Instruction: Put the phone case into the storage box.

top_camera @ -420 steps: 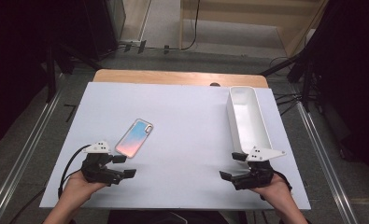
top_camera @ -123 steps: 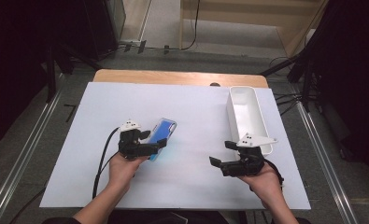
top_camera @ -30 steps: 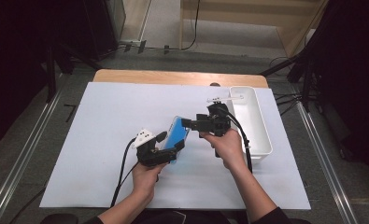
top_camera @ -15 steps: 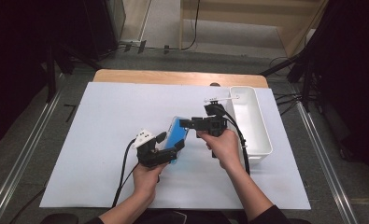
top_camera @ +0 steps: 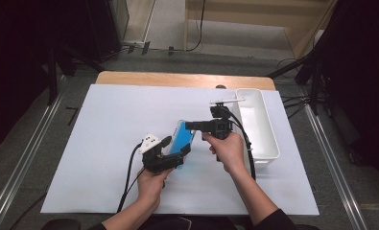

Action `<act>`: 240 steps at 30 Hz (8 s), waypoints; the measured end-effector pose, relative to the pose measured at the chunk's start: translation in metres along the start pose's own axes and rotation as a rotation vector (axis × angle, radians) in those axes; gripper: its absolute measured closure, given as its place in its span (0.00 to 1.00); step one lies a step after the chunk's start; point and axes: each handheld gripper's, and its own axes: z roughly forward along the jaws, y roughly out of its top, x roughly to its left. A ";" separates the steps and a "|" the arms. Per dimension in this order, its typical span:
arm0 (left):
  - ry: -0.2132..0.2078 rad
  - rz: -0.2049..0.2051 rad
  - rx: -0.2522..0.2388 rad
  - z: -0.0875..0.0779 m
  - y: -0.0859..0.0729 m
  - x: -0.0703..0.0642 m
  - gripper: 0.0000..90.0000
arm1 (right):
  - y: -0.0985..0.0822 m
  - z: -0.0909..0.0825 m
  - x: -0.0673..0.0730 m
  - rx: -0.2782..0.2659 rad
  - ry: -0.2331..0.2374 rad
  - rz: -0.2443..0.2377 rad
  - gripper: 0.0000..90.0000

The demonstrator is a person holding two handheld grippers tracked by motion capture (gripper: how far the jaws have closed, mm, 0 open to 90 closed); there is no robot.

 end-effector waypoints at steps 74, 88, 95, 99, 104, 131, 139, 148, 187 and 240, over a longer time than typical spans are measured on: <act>-0.211 -0.028 0.387 -0.011 0.054 0.033 0.15 | 0.008 -0.044 0.009 0.009 -0.003 -0.251 0.86; -0.223 0.042 0.518 -0.013 0.071 0.038 0.17 | 0.003 -0.049 0.007 0.040 0.005 -0.365 0.86; -0.251 0.073 0.546 -0.014 0.076 0.036 0.17 | 0.001 -0.054 0.003 0.058 0.011 -0.396 0.86; -0.267 0.082 0.557 -0.016 0.079 0.036 0.17 | 0.001 -0.058 0.004 0.089 0.026 -0.442 0.86; -0.289 0.083 0.539 -0.020 0.085 0.036 0.23 | 0.000 -0.064 0.005 0.116 0.049 -0.507 0.86; -0.506 0.182 0.538 -0.026 0.095 0.031 0.29 | 0.001 -0.059 0.012 0.279 0.251 -0.633 0.86; -0.543 0.204 0.533 -0.026 0.095 0.027 0.29 | 0.001 -0.050 0.016 0.314 0.313 -0.644 0.86; -0.573 0.221 0.525 -0.027 0.094 0.024 0.29 | -0.001 -0.041 0.022 0.337 0.344 -0.658 0.86; -0.605 0.243 0.619 -0.021 0.085 0.013 0.84 | -0.006 -0.023 0.030 0.407 0.425 -0.649 0.86; -0.630 0.204 0.641 -0.027 0.094 0.012 0.89 | -0.005 -0.038 0.035 0.340 0.374 -0.633 0.57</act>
